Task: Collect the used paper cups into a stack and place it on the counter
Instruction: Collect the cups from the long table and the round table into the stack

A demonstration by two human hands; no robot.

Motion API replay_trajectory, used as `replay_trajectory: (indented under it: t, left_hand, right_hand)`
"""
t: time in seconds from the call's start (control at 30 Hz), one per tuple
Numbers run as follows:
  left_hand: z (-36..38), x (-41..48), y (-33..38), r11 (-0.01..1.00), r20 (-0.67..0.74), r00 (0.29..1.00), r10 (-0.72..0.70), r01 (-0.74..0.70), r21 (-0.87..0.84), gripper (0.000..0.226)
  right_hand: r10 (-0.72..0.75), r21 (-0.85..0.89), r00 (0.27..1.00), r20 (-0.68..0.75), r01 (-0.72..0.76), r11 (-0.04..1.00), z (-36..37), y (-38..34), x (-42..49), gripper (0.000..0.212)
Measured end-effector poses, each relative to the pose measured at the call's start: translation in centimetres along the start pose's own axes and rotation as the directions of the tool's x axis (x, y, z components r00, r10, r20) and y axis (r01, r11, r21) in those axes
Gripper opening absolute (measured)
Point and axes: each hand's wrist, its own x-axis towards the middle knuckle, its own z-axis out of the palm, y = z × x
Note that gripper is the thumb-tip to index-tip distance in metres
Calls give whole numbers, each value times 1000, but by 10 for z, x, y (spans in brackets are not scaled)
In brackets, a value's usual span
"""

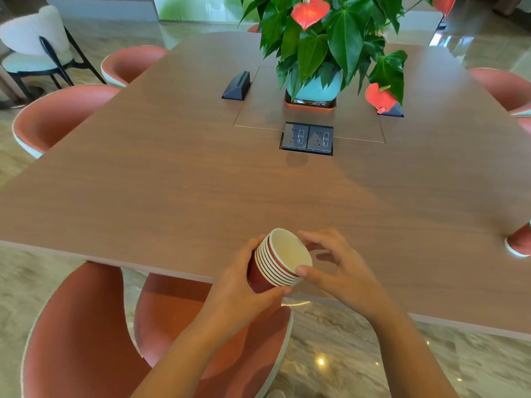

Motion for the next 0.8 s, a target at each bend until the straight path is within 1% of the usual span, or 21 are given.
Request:
replay_trajectory:
  t: [0.07, 0.2, 0.43, 0.53, 0.67, 0.8]
  left_hand:
    - [-1, -2, 0, 1000, 9, 1000, 3, -3, 7, 74]
    - [-2, -6, -1, 999, 28, 1000, 7, -8, 48, 75]
    - [-6, -18, -4, 996, 66, 998, 5, -11, 90, 78]
    - [-9, -24, -7, 995, 85, 996, -10, 2, 103, 79]
    - [-18, -34, -11, 992, 123, 992, 4, -19, 123, 79]
    - [-38, -47, -20, 996, 187, 982, 20, -36, 82, 73]
  right_hand:
    - [10, 5, 1000, 15, -10, 1000, 3, -1, 1, 62]
    - [25, 14, 999, 20, -25, 1000, 10, -1, 0, 60]
    - [81, 25, 997, 4, -81, 996, 25, -2, -11, 52]
    - [82, 17, 996, -28, -81, 997, 32, -5, -18, 51]
    - [102, 10, 992, -78, -102, 995, 46, -10, -33, 53]
    - [133, 19, 977, -166, -131, 991, 77, -23, -49, 58]
